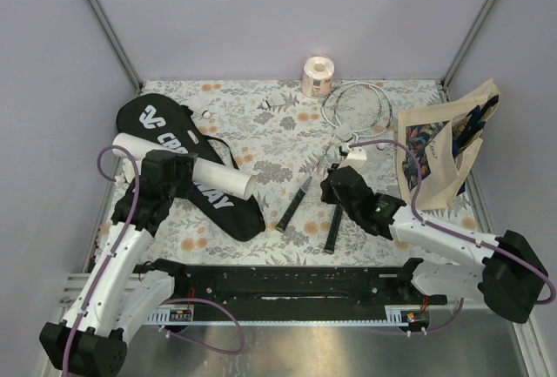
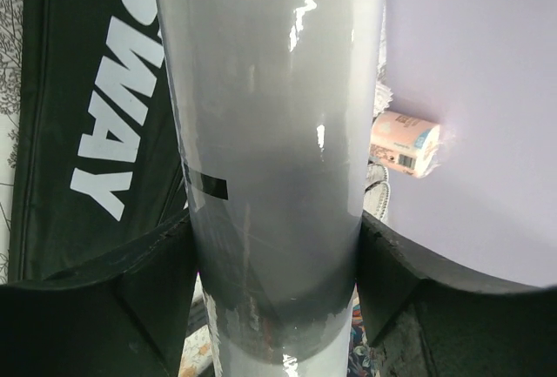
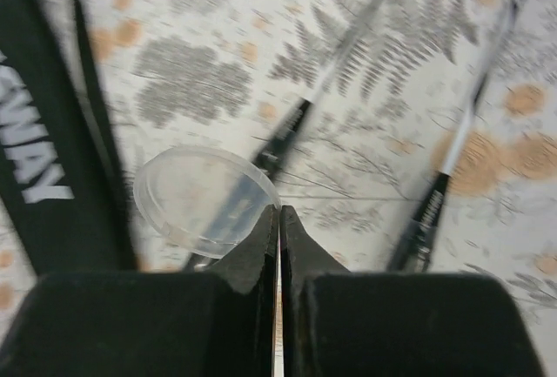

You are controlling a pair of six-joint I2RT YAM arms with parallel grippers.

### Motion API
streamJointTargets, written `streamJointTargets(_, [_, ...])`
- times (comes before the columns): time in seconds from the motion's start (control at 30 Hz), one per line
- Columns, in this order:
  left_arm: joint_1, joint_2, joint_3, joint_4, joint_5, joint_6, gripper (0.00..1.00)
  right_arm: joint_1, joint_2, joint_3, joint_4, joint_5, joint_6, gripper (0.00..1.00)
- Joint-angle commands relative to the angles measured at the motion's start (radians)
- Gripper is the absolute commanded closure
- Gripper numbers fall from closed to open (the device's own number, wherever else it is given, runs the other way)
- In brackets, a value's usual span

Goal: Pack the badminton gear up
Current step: Place the lid at the center of the board.

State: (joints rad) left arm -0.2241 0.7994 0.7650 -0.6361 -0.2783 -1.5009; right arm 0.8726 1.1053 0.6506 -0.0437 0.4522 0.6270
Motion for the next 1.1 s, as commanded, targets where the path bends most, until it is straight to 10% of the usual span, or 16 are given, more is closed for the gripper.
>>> streamJointTargets(0.0, [0.014, -0.057, 0.077, -0.033, -0.078, 0.048, 0.38, -0.058, 0.083, 0.046, -0.180, 0.037, 0.039, 1.00])
streamJointTargets(0.3, [0.026, -0.071, 0.120, -0.106, -0.065, 0.045, 0.37, -0.087, 0.267, 0.087, -0.180, -0.007, 0.028, 1.00])
streamJointTargets(0.57, [0.038, -0.051, 0.161, -0.149, 0.017, 0.007, 0.32, -0.093, 0.288, 0.139, -0.200, -0.024, -0.006, 0.66])
streamJointTargets(1.07, [0.040, -0.071, 0.114, -0.155, 0.034, 0.010, 0.32, -0.412, 0.365, 0.421, -0.320, 0.020, -0.358, 0.43])
